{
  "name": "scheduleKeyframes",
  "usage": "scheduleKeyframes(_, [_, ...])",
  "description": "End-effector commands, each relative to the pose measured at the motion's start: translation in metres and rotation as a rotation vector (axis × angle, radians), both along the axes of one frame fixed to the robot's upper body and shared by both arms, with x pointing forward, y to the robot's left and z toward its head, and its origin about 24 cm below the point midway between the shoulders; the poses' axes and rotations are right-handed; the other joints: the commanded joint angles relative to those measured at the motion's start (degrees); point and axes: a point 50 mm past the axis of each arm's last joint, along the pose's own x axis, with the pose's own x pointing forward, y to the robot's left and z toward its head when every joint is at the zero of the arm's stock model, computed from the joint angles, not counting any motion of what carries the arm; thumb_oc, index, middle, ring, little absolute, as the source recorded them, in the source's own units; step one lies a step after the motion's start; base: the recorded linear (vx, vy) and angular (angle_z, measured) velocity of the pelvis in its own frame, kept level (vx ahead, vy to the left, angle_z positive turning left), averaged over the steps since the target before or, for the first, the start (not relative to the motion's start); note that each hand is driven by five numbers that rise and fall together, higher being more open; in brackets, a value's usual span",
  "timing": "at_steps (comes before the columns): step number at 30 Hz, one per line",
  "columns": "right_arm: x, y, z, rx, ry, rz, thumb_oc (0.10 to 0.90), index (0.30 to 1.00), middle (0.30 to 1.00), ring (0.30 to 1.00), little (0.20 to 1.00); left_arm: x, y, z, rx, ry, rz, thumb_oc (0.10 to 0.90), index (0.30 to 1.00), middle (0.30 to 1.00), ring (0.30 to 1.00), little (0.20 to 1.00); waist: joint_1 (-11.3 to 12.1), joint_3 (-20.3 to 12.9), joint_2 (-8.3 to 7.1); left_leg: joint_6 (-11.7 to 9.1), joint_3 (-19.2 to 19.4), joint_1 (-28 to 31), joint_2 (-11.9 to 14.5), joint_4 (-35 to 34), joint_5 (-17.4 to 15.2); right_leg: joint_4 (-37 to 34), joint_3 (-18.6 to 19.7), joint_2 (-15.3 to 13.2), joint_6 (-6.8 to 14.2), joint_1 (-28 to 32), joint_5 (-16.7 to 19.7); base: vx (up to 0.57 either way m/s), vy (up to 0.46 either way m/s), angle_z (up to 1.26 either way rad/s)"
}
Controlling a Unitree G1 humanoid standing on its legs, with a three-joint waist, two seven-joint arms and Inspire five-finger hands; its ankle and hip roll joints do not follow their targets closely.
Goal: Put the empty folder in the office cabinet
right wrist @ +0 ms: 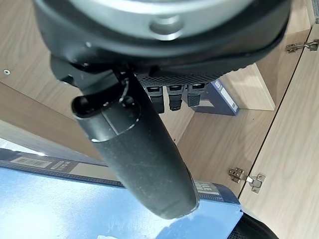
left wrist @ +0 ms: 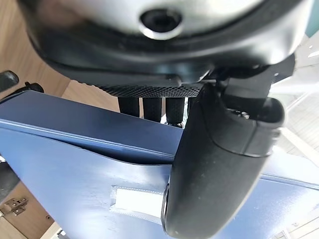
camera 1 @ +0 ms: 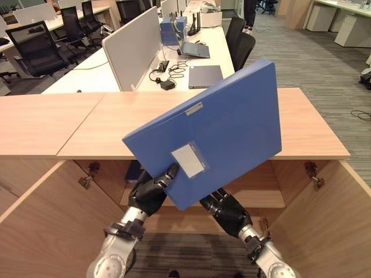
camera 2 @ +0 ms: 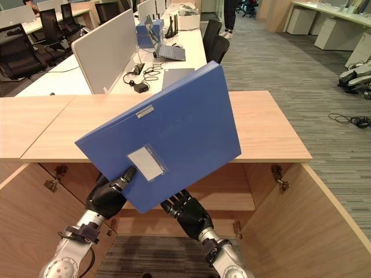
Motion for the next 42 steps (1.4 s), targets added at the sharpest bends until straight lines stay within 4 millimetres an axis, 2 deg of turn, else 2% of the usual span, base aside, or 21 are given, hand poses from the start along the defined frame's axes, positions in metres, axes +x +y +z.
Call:
scheduleKeyframes(1, [0.042, 0.009, 0.112, 0.278, -0.541, -0.027, 0.8, 0.9, 0.9, 0.9, 0.9, 0.005, 0.003, 0.037, 0.098, -0.216, -0.089, 0.4, 0.3, 0.3, 0.3, 0.3, -1.22, -0.83, -1.44, -3.23, -0.4, -1.1, 2.59, 0.26, 1.16, 2.55, -1.62, -2.2, 3.23, 5.87, -10.11, 0.0, 0.0, 0.0])
scheduleKeyframes(3, [0.038, 0.0, 0.106, 0.237, -0.527, -0.027, 0.8, 0.9, 0.9, 0.9, 0.9, 0.004, 0.017, 0.043, 0.135, -0.246, -0.057, 0.4, 0.3, 0.3, 0.3, 0.3, -1.1, -0.93, -1.5, -3.34, -0.47, -1.1, 2.68, 0.21, 1.26, 2.39, -1.76, -2.2, 3.28, 6.02, -10.05, 0.0, 0.0, 0.0])
scheduleKeyframes(9, [0.034, -0.007, 0.102, 0.217, -0.527, -0.033, 0.8, 0.9, 0.9, 0.9, 0.9, 0.0, 0.032, 0.05, 0.181, -0.274, -0.029, 0.4, 0.3, 0.3, 0.3, 0.3, -0.9, -1.08, -1.36, -3.39, -0.72, -1.68, 2.81, 0.23, 2.1, 2.49, -2.02, -2.02, 3.31, 5.59, -9.53, -0.01, -0.001, 0.0])
scheduleKeyframes(13, [0.033, -0.011, 0.099, 0.187, -0.517, -0.025, 0.8, 0.9, 0.9, 0.9, 0.9, 0.001, 0.035, 0.052, 0.196, -0.286, -0.029, 0.4, 0.3, 0.3, 0.3, 0.3, -0.88, -1.12, -1.41, -3.41, -0.86, -1.78, 2.8, 0.23, 2.16, 2.44, -2.1, -2.02, 3.28, 5.6, -9.53, -0.01, 0.001, 0.0])
scheduleKeyframes(18, [0.03, -0.024, 0.087, 0.086, -0.48, -0.001, 0.8, 0.9, 0.9, 0.9, 0.9, 0.002, 0.036, 0.057, 0.207, -0.315, -0.04, 0.4, 0.3, 0.3, 0.3, 0.3, -1.0, -1.19, -1.74, -3.52, -1.07, -1.41, 2.67, 0.27, 1.63, 2.47, -2.45, -2.1, 3.31, 6.25, -10.23, 0.01, -0.001, 0.0])
scheduleKeyframes(21, [0.028, -0.033, 0.075, 0.038, -0.436, -0.002, 0.8, 0.9, 0.9, 0.9, 0.9, 0.002, 0.035, 0.058, 0.208, -0.322, -0.046, 0.4, 0.3, 0.3, 0.3, 0.3, -0.93, -1.19, -1.98, -3.58, -1.34, -1.63, 2.65, 0.29, 1.69, 2.57, -2.63, -2.16, 3.34, 6.28, -10.24, 0.0, -0.006, 0.03])
scheduleKeyframes(25, [0.025, -0.035, 0.062, -0.026, -0.384, 0.046, 0.8, 0.9, 0.9, 0.9, 0.9, 0.003, 0.033, 0.059, 0.206, -0.335, -0.058, 0.4, 0.3, 0.3, 0.3, 0.3, -0.86, -1.11, -2.18, -3.5, -1.5, -1.67, 2.56, 0.33, 1.66, 2.6, -2.72, -2.2, 3.33, 6.26, -10.22, 0.0, -0.005, 0.03])
scheduleKeyframes(30, [0.024, -0.031, 0.065, 0.023, -0.396, 0.048, 0.8, 0.9, 0.9, 0.9, 0.9, 0.002, 0.03, 0.056, 0.194, -0.331, -0.063, 0.4, 0.3, 0.3, 0.3, 0.3, -1.0, -1.06, -2.19, -3.53, -1.49, -1.69, 2.59, 0.35, 1.68, 2.64, -2.6, -2.19, 3.33, 6.28, -10.33, 0.0, 0.0, 0.0])
scheduleKeyframes(36, [0.029, -0.006, 0.08, 0.136, -0.449, 0.066, 0.8, 0.9, 0.9, 0.9, 0.9, 0.006, 0.015, 0.049, 0.102, -0.31, -0.04, 0.4, 0.3, 0.3, 0.3, 0.3, -1.05, -0.98, -2.06, -3.52, -1.26, -1.7, 2.62, 0.46, 1.58, 2.75, -2.25, -2.12, 3.19, 6.15, -10.47, 0.0, 0.0, 0.0])
scheduleKeyframes(38, [0.029, -0.006, 0.08, 0.136, -0.449, 0.066, 0.8, 0.9, 0.9, 0.9, 0.9, 0.006, 0.015, 0.049, 0.102, -0.31, -0.04, 0.4, 0.3, 0.3, 0.3, 0.3, -1.05, -0.96, -2.05, -3.52, -1.26, -1.69, 2.62, 0.46, 1.58, 2.75, -2.25, -2.12, 3.18, 6.15, -10.47, 0.0, 0.0, 0.0])
scheduleKeyframes(42, [0.031, 0.013, 0.096, 0.222, -0.502, 0.095, 0.8, 0.9, 0.9, 0.9, 0.9, 0.006, -0.005, 0.04, -0.003, -0.272, -0.061, 0.4, 0.3, 0.3, 0.3, 0.3, -1.21, -0.87, -1.97, -3.39, -1.22, -1.72, 2.58, 0.61, 1.48, 2.91, -2.05, -2.13, 3.04, 6.11, -10.54, 0.0, 0.0, 0.0])
